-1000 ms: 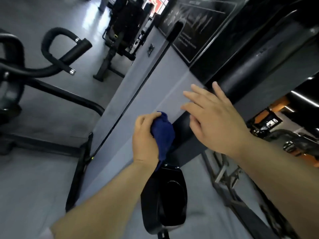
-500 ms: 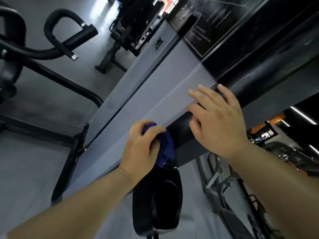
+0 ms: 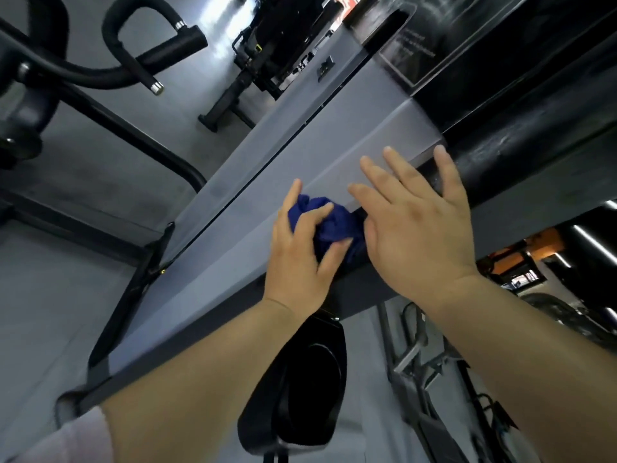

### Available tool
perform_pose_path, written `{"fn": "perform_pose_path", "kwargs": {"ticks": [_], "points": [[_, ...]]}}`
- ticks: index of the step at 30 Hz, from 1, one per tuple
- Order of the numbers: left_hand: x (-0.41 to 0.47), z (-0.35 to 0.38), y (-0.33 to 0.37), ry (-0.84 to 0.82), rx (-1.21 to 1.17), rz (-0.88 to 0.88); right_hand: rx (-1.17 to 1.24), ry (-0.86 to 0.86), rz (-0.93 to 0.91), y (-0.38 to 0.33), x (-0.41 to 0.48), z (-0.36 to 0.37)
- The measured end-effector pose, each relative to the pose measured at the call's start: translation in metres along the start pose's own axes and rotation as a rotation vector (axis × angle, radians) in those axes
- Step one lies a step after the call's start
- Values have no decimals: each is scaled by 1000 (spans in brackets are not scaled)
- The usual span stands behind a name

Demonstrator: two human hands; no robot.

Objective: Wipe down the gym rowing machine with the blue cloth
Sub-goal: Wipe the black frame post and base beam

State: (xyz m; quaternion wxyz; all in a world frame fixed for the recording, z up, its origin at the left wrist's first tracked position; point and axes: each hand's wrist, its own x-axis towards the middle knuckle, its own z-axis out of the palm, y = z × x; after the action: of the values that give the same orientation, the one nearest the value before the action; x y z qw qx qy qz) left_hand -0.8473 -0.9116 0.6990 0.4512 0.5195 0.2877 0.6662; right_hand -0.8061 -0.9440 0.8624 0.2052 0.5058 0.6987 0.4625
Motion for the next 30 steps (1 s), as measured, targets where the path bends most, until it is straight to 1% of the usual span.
{"fn": "perform_pose_path", "kwargs": {"ticks": [1,2,4,6,7,8,9,12,13,14,15,16,17,19,20,21,22,24,25,26,27,28,30], "points": [[-10,-4,-17,25,11,-46,1,-5,-4,1,-1,0],[-23,-12,-36,62,23,-135,-2,-6,-11,1,-2,-1],[-49,-28,-66,118,16,-393,-14,-16,-7,0,-2,-2],[-58,-37,-75,146,-16,-625,-13,-32,9,-6,0,-1],[-54,-35,-70,156,-26,-664,-9,-39,12,-11,2,1],[-47,-33,-60,160,-38,-634,-5,-46,5,-17,4,3],[-37,-30,-48,156,-57,-545,-1,-56,-11,-24,5,7],[-18,-24,-28,66,-54,-124,-8,-80,-35,-37,8,15],[-18,-24,-34,26,-15,-12,-12,-81,-29,-38,9,16],[-22,-26,-47,0,36,45,-16,-82,-29,-40,8,17],[-31,-31,-62,-19,86,31,-18,-82,-37,-42,7,19],[-44,-37,-79,-23,117,-43,-16,-80,-49,-46,6,21],[-59,-44,-94,-13,129,-163,-13,-76,-63,-49,5,23],[-84,-56,-113,25,79,-466,-16,-63,-84,-58,4,30],[-91,-57,-115,44,23,-570,-16,-50,-80,-61,4,33],[-90,-55,-110,52,-30,-594,-9,-31,-68,-62,4,35],[-81,-51,-98,39,-73,-538,1,-11,-54,-62,5,37],[-59,-39,-67,-53,-102,-287,15,14,-43,-63,5,39],[-52,-33,-55,-112,-76,-148,21,16,-41,-64,5,40],[-50,-28,-52,-152,-37,-46,26,14,-39,-65,6,40],[-52,-28,-57,-167,-11,-17,26,9,-39,-65,6,40],[-58,-31,-66,-161,-15,-55,22,-1,-38,-66,6,40],[-77,-44,-91,-118,-35,-228,8,-41,-35,-66,5,38]]}}
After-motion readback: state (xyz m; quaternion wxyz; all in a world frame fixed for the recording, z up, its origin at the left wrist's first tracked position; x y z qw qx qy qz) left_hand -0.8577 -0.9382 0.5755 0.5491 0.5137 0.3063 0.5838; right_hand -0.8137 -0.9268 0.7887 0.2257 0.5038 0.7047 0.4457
